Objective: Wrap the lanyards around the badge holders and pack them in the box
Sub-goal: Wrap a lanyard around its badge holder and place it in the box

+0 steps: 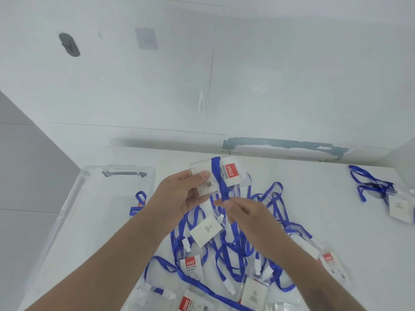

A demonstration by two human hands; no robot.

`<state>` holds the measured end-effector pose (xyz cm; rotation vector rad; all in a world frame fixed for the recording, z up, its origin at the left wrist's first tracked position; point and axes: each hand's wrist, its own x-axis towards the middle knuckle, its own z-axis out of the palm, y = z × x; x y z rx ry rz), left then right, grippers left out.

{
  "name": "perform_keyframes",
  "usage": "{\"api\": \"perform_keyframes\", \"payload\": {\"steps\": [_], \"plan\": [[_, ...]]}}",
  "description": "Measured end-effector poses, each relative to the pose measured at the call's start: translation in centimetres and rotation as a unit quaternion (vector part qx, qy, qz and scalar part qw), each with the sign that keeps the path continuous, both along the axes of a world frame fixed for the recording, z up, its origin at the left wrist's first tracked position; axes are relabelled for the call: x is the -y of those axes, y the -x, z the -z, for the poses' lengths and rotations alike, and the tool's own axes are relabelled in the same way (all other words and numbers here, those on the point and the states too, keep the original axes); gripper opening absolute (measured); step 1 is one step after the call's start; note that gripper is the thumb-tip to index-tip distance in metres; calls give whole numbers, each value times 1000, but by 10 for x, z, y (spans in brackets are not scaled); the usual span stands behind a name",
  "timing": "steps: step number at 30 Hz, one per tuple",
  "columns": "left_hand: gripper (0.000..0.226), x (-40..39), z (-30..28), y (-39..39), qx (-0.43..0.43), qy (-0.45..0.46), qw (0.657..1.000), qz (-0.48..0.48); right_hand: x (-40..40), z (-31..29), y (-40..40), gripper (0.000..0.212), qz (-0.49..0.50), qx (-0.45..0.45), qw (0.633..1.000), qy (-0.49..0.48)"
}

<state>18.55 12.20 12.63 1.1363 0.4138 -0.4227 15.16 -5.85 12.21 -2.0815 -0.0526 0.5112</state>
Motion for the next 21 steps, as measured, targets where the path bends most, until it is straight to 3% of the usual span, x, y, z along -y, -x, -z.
{"api": "perform_keyframes", "payload": {"steps": [5, 8, 11, 13, 17, 19, 21], "plan": [[6, -2, 10, 0, 38, -213, 976, -4, -4, -12, 5, 29, -115, 142, 960, 211], [9, -7, 10, 1, 59, -275, 957, 72, 10, -35, -6, 24, -122, 189, 950, 215], [7, -13, 6, 2, 36, -253, 951, 174, 21, -55, -20, 5, -93, 182, 969, 142], [13, -17, 1, 2, 22, -209, 948, 238, 25, -62, -30, 6, -79, 153, 982, 76], [26, -23, -6, 3, -1, -61, 953, 297, 28, -56, -45, 9, -42, 7, 992, -119], [30, -23, -5, 4, -9, 3, 959, 284, 26, -40, -44, 15, 1, -88, 959, -271], [37, -21, -2, 6, -18, 46, 965, 258, 20, -19, -40, 28, 53, -178, 894, -408]]}}
